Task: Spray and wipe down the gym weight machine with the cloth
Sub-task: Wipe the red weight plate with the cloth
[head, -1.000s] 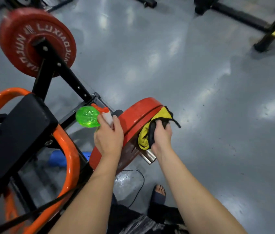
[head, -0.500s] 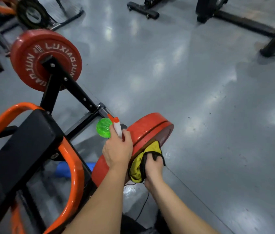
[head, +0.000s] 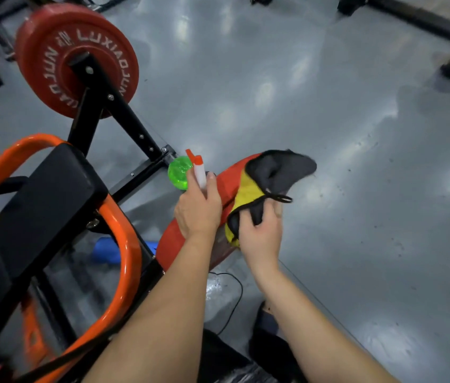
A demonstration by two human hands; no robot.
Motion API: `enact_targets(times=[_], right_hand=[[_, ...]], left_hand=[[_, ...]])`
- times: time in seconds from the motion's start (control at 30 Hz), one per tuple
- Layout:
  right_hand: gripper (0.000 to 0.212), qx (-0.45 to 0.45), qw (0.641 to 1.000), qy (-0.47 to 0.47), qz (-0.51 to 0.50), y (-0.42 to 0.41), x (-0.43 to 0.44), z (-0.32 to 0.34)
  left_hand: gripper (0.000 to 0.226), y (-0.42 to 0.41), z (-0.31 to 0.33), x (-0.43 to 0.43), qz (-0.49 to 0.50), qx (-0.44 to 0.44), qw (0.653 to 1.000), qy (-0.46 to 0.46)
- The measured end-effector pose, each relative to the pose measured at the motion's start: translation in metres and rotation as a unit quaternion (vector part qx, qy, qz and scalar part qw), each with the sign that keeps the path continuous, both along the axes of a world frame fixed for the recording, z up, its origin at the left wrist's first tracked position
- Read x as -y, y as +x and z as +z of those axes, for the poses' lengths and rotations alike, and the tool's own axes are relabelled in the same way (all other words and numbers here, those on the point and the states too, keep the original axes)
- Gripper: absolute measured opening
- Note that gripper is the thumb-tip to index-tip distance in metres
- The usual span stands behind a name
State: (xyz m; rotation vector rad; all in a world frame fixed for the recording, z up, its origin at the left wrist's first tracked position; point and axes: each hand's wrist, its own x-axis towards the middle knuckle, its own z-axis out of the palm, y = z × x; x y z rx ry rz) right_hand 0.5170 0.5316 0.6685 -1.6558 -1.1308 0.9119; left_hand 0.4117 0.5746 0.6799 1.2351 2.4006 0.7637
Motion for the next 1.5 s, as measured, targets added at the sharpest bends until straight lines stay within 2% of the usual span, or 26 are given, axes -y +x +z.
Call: enact_targets(times=[0.1,0.23,0.4,0.5,0.6,0.67,0.73,0.77,0.93,1.03,1.13,1.23,1.3,1.4,1.5], right_hand=[[0.056,0.016,0.997,-0.038,0.058,-0.008,0.031,-0.007],[0.059,-0.112,0.978,-0.117,0.129,-0.027,0.075,-0.024],[0.059,-0.258,0.942,-0.209,0.042,-0.019,0.048,-0.026],[0.043,-0.332,0.905,-0.258,-0.062,0.000,0.009,-0.047],[0.035,-0.363,0.887,-0.272,-0.088,0.014,-0.015,-0.077],[0.045,-0.350,0.889,-0.283,-0.086,0.015,-0.017,-0.090],[0.065,-0.339,0.888,-0.301,-0.079,0.009,-0.007,-0.094],[0.065,-0.334,0.887,-0.313,-0.067,0.004,0.002,-0.095],[0.011,-0.338,0.877,-0.340,-0.037,-0.004,0.033,-0.082],[0.021,-0.367,0.883,-0.275,-0.105,0.003,0.006,-0.059],[0.028,-0.370,0.903,-0.170,-0.138,0.021,-0.028,-0.025],[0.028,-0.302,0.942,-0.105,-0.105,0.034,-0.040,-0.011],[0.038,-0.239,0.964,-0.090,-0.079,0.032,-0.039,-0.015],[0.044,-0.222,0.960,-0.150,-0.086,0.026,-0.039,-0.042],[0.032,-0.247,0.924,-0.282,-0.071,0.018,-0.026,-0.076]], left_hand=[[0.054,-0.003,-0.003,0.003,0.005,0.018,1.000,0.006],[0.058,-0.007,-0.005,0.007,0.010,0.023,1.000,0.006],[0.046,-0.006,-0.005,0.008,0.015,0.000,1.000,0.002],[0.042,-0.006,-0.006,0.008,0.012,-0.004,1.000,0.003],[0.041,-0.007,-0.008,0.006,0.021,-0.015,1.000,0.002],[0.040,-0.007,-0.008,0.005,0.022,-0.023,0.999,0.003],[0.039,-0.006,-0.006,0.005,0.023,-0.023,0.999,0.004],[0.040,-0.006,-0.005,0.006,0.021,-0.023,1.000,0.002],[0.040,-0.006,-0.005,0.007,0.017,-0.018,1.000,0.012],[0.032,-0.006,-0.005,0.008,0.022,-0.014,1.000,0.012],[0.031,-0.006,-0.004,0.010,0.026,-0.012,1.000,0.011],[0.031,-0.006,-0.004,0.009,0.028,-0.011,0.999,0.009],[0.030,-0.006,-0.005,0.009,0.029,-0.014,0.999,0.014],[0.028,-0.006,-0.005,0.009,0.030,-0.008,0.999,0.021],[0.029,-0.006,-0.005,0.009,0.037,-0.019,0.999,0.018]])
